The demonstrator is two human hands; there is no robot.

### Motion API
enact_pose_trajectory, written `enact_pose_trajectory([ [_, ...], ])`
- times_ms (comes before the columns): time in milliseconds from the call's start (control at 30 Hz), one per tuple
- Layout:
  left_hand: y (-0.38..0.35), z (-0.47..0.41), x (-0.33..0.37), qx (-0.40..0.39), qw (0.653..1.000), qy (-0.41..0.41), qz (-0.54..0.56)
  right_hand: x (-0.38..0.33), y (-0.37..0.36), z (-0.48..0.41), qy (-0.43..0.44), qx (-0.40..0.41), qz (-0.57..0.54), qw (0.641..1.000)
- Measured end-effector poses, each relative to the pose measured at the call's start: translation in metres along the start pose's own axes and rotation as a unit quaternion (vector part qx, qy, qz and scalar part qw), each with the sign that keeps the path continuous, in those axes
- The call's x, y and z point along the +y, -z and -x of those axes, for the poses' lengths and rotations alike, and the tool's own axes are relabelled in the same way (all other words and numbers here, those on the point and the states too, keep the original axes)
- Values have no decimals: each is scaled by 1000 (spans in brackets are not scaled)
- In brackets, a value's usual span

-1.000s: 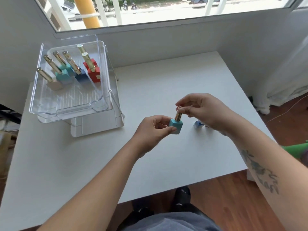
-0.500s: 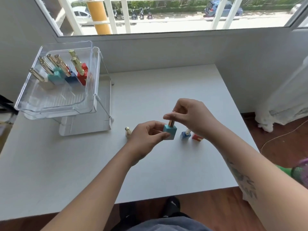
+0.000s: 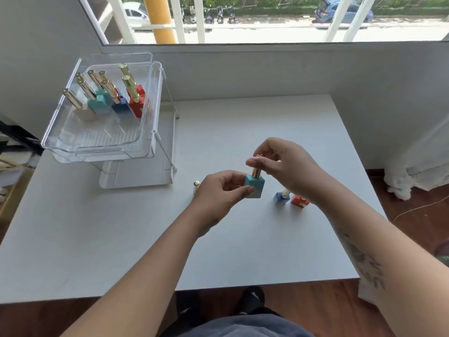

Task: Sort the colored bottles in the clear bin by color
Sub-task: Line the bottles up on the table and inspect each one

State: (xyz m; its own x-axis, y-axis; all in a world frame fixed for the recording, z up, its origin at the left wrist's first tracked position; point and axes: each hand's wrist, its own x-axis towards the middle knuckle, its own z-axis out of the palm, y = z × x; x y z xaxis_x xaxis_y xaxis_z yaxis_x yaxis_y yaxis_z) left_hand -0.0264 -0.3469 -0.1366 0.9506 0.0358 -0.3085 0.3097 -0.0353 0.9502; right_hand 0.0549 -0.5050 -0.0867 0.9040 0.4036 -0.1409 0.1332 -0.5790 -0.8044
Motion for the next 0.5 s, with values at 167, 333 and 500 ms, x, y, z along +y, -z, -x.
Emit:
enact_pose_trajectory([
  [167, 12, -2, -3, 11, 1000, -19, 5, -5, -3, 0, 9, -64, -90, 994],
  [333, 18, -4, -10, 38, 997, -61, 5, -7, -18, -4, 33, 10, -92, 995],
  [500, 27, 3, -44, 25, 999, 2, -44, 11, -45, -13, 6, -10, -58, 998],
])
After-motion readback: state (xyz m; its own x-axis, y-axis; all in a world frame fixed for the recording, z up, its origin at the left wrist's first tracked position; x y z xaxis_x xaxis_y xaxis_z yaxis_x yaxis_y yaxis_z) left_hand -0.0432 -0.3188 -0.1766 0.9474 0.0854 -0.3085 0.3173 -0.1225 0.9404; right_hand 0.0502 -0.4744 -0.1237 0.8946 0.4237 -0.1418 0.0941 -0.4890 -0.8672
